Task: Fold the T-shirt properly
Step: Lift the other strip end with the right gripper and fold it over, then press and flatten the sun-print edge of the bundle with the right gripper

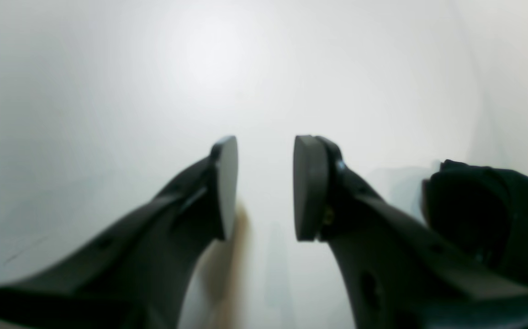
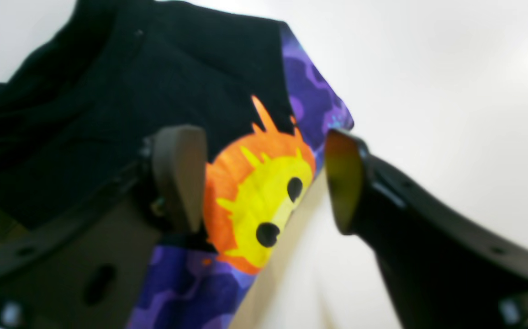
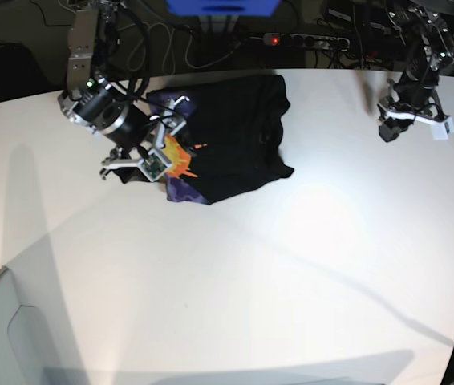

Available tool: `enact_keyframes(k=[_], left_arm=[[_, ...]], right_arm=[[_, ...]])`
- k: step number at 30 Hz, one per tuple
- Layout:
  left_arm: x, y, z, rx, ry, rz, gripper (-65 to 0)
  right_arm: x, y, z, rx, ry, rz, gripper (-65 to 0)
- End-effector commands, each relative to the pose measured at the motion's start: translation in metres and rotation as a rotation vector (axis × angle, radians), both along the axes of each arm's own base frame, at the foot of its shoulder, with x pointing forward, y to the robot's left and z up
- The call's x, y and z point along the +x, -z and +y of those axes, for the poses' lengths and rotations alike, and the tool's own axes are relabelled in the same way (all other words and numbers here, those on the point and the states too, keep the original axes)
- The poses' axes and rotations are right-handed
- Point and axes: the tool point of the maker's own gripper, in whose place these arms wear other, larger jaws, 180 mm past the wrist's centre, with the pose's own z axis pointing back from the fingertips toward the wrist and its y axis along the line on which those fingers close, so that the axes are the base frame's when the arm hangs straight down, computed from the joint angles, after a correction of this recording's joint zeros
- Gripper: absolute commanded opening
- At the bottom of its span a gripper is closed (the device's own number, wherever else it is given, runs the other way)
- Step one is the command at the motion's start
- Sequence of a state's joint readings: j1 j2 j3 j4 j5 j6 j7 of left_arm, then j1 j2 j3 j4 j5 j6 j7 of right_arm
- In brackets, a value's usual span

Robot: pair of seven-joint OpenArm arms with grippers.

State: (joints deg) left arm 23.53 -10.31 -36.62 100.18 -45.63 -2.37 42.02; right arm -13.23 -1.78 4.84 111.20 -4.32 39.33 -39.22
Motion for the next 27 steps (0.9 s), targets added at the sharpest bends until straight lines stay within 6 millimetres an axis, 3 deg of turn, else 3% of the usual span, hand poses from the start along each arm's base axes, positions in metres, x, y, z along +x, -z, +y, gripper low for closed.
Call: enact_keyframes(k=[1, 14, 18, 24, 27], left_arm=[[0.004, -0.01, 0.002, 0.014, 0.005, -0.036, -44.6], [0.003, -0.009, 0.001, 0.008, 0.003, -0.035, -44.6], [0.003, -0.009, 0.001, 0.008, 0.003, -0.035, -44.6], [0.007, -0.018, -0.001, 0.02, 0.015, -0.057, -44.6], [0.009, -0.022, -0.003, 0.027, 0.021, -0.069, -44.6]], right_arm=[[0.005, -0.013, 0.006, 0.034, -0.018, -0.046, -20.7], [-0.008, 0.01, 0.009, 0.05, -0.016, 0.034, -20.8], [-0.009, 0.012, 0.008, 0.045, -0.014, 0.041, -30.1], [-0.011, 0.015, 0.01, 0.049, -0.016, 0.052, -37.6], [-0.01, 0.013, 0.01, 0.048, -0.017, 0.047, -47.4]])
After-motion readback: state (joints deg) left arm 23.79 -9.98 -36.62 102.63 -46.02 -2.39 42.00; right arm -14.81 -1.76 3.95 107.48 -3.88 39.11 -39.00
